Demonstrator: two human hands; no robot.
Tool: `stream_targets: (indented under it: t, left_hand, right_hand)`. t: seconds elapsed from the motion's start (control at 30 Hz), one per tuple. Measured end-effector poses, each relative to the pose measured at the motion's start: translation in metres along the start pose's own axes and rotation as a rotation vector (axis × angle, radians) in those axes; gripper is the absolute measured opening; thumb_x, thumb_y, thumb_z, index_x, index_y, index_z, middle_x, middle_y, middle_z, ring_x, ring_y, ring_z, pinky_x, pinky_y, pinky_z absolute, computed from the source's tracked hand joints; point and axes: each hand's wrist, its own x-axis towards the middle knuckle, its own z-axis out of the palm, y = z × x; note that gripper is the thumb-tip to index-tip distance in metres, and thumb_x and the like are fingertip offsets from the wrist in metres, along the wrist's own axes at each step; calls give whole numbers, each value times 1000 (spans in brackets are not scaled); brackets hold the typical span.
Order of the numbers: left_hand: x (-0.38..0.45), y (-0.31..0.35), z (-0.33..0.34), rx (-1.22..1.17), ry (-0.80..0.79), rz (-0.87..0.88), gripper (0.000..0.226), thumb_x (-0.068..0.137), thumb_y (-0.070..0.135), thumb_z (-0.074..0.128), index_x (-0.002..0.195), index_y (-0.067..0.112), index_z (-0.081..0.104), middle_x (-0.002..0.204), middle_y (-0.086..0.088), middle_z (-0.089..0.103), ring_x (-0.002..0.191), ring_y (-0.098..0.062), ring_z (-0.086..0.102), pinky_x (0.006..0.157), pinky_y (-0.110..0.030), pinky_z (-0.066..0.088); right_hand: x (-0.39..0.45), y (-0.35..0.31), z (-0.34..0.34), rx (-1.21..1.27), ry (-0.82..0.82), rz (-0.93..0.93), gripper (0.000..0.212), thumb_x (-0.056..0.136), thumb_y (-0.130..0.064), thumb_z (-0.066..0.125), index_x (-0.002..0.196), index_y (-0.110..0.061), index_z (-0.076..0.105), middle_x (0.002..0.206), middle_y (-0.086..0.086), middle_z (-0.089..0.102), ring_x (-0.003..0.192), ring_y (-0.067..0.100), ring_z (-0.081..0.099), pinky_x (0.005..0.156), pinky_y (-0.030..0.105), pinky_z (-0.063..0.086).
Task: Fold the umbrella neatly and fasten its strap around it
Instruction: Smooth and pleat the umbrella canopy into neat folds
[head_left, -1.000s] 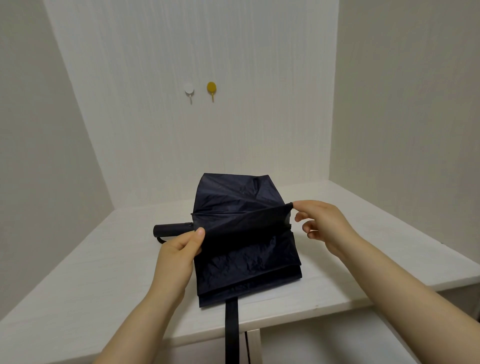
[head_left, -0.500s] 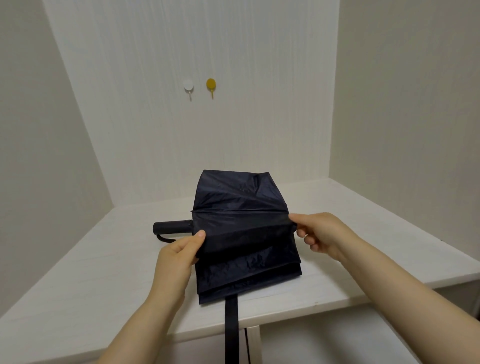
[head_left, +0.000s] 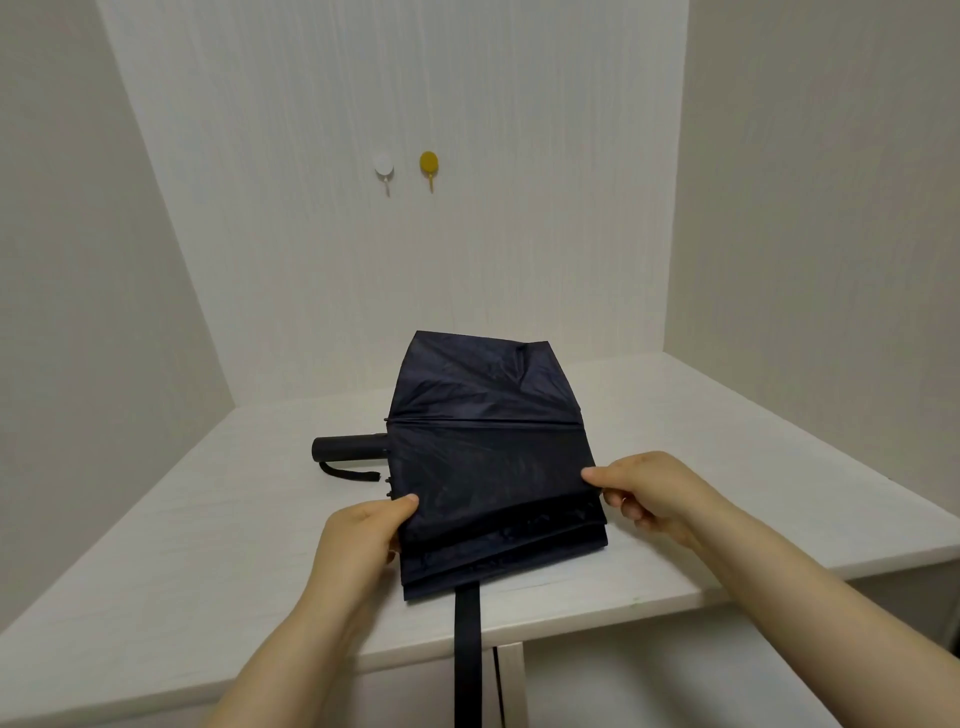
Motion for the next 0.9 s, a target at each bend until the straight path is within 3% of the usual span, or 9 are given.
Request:
stream_targets:
  t: [0.13, 0.27, 0.43, 0.67, 0.77, 0.9]
  left_hand:
    - [-3, 1, 0, 41, 11, 12, 29, 87, 25, 59, 65, 6, 55, 56, -8, 52, 51, -18, 45, 56, -30, 33]
    - [-9, -1, -4, 150, -6, 40, 50, 88, 17, 57, 39, 17, 49, 40, 5, 48, 38, -8, 42, 54, -28, 31]
    - [-12, -1, -9, 306, 28, 115, 37, 85, 17, 60, 56, -6, 59, 54, -7, 56, 52, -14, 48, 56, -26, 37]
    - [-14, -10, -7, 552, 126, 196, 30, 79, 19, 67, 54, 4, 58, 50, -2, 55, 50, -16, 46, 54, -28, 35]
    - [-16, -12, -7, 674, 154, 227, 26, 77, 21, 68, 54, 14, 56, 52, 4, 56, 55, -15, 51, 52, -26, 35]
    - [-19, -12, -3, 901, 154, 291, 29, 78, 27, 66, 57, 27, 46, 57, 10, 55, 64, -15, 54, 61, -28, 39]
  right_hand:
    - [-2, 0, 0, -148, 10, -31, 38, 81, -25, 67, 53, -11, 46, 51, 5, 41, 43, 17, 32, 42, 21, 25]
    - [-1, 4, 0, -161, 29, -24, 37, 79, -24, 70, 52, -10, 49, 51, 5, 43, 43, 17, 33, 43, 21, 27]
    - [-1, 7, 2, -207, 28, -12, 37, 76, -20, 72, 51, -10, 46, 47, 4, 41, 42, 17, 31, 44, 21, 26]
    - [3, 15, 12, -378, 90, -105, 33, 73, -15, 71, 56, -13, 43, 54, 4, 38, 49, 17, 33, 53, 25, 27]
    - [3, 20, 18, -502, 156, -134, 29, 73, -16, 67, 54, -16, 45, 57, 1, 49, 58, 19, 47, 58, 27, 36]
    - [-8, 22, 27, -728, 221, -210, 8, 77, -21, 58, 72, -16, 55, 75, -1, 62, 74, 21, 58, 60, 27, 39]
